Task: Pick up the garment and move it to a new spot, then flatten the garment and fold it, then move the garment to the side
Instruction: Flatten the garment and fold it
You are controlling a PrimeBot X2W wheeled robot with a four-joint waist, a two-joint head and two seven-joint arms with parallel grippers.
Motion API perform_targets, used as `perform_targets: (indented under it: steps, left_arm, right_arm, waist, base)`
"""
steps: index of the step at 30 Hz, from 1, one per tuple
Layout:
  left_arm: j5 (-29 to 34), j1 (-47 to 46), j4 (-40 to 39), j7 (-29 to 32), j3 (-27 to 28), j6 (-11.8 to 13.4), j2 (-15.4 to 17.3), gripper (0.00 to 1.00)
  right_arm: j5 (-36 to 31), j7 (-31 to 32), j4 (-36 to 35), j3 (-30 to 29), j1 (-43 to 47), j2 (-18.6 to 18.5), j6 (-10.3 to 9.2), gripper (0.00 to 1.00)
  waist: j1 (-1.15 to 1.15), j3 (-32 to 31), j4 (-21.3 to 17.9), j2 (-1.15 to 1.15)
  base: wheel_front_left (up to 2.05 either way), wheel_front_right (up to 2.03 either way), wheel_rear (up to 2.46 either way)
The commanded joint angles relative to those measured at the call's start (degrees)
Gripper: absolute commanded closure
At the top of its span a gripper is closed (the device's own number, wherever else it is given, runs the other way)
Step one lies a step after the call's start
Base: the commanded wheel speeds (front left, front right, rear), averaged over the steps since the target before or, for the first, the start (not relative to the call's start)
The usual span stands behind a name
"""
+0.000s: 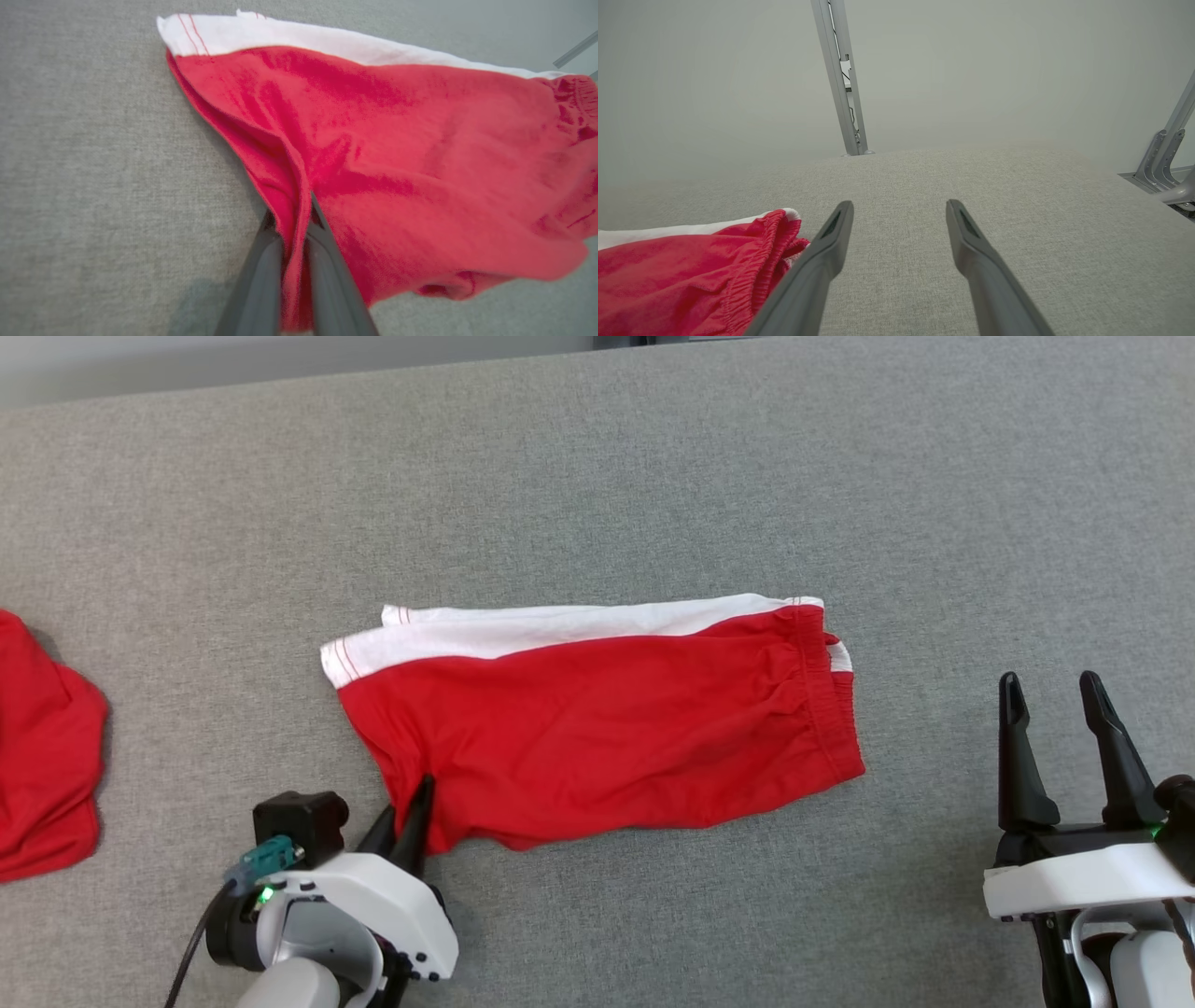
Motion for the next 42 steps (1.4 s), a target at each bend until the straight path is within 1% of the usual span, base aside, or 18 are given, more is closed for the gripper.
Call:
perform_targets:
  steps: [1,2,3,6,11,15,21,25,28,37,42]
  left_arm:
    - [0.0,1.2,-0.6,0.1,-0.3,0.5,0.1,0.99]
    - [-0.2,1.7,-1.4,-0.2,-0.2,0.9,-0.1,0.25]
    - [0.1,1.9,-2.1,-0.9,-0.1,1.1,-0.2,0.0]
    - [1.2,2.1,-3.4,-4.2,0.6,1.8,-0.8,0.0]
    - [4.9,0.8,-4.5,-12.9,2.9,3.9,-0.5,0.0]
    - [7.7,-0.6,-5.0,-16.8,5.4,4.1,-0.2,0.0]
    - [14.1,-0.3,-5.6,-17.6,7.9,4.1,2.0,0.0]
    - [15.1,0.3,-4.4,-17.6,8.3,2.4,3.6,0.0]
    - [14.5,0.6,-3.3,-17.6,8.5,1.2,3.9,0.0]
    - [13.2,1.3,-2.2,-17.6,9.2,-0.1,2.2,0.0]
    - [13.8,-0.3,-1.6,-17.6,8.6,-0.9,1.3,0.0]
  right_arm:
    - [-0.2,0.3,-0.1,-0.3,0.4,-0.2,0.01,0.0]
    - [-0.2,0.3,-0.2,-0.4,0.5,-0.2,0.01,0.0]
    - [-0.2,0.3,-0.3,-0.5,0.5,-0.2,0.01,0.0]
    - [0.1,0.3,-0.5,-0.3,0.4,-0.2,0.01,0.0]
    - [-0.7,0.4,-0.8,0.2,0.0,-0.2,0.01,0.0]
    - [-1.3,0.9,-1.0,0.0,0.4,-0.2,0.01,0.0]
    - [-2.1,1.7,-1.4,0.0,1.6,-0.3,0.01,0.0]
    - [-2.7,2.1,-1.6,-0.2,2.1,-0.5,0.01,0.0]
    - [-2.4,2.6,-1.7,-0.1,2.7,-0.5,0.01,0.0]
    - [-2.0,3.1,-2.0,-0.4,3.5,-0.4,0.01,0.0]
    - [-0.7,3.6,-0.2,-1.0,2.9,-0.4,0.01,0.0]
  waist:
    - [0.0,-0.3,0.1,0.0]
    - [0.0,-0.5,0.2,0.0]
    - [0.0,-0.6,0.2,0.0]
    - [0.0,-1.1,0.5,0.0]
    - [0.0,-2.4,1.1,0.0]
    - [0.0,-3.8,2.0,0.0]
    - [0.0,-5.6,3.2,0.0]
    - [0.0,-6.3,3.9,0.0]
    - [0.0,-6.8,4.2,0.0]
    - [0.0,-7.9,5.0,0.0]
    - [0.0,-7.7,6.3,0.0]
  base:
    - [0.0,0.0,0.0]
    - [0.0,0.0,0.0]
    - [0.0,0.0,0.0]
    - [0.0,0.0,0.0]
    - [0.0,0.0,0.0]
    - [0.0,0.0,0.0]
    - [0.0,0.0,0.0]
    - [0.0,0.0,0.0]
    - [0.0,0.0,0.0]
    - [0.0,0.0,0.0]
    - [0.0,0.0,0.0]
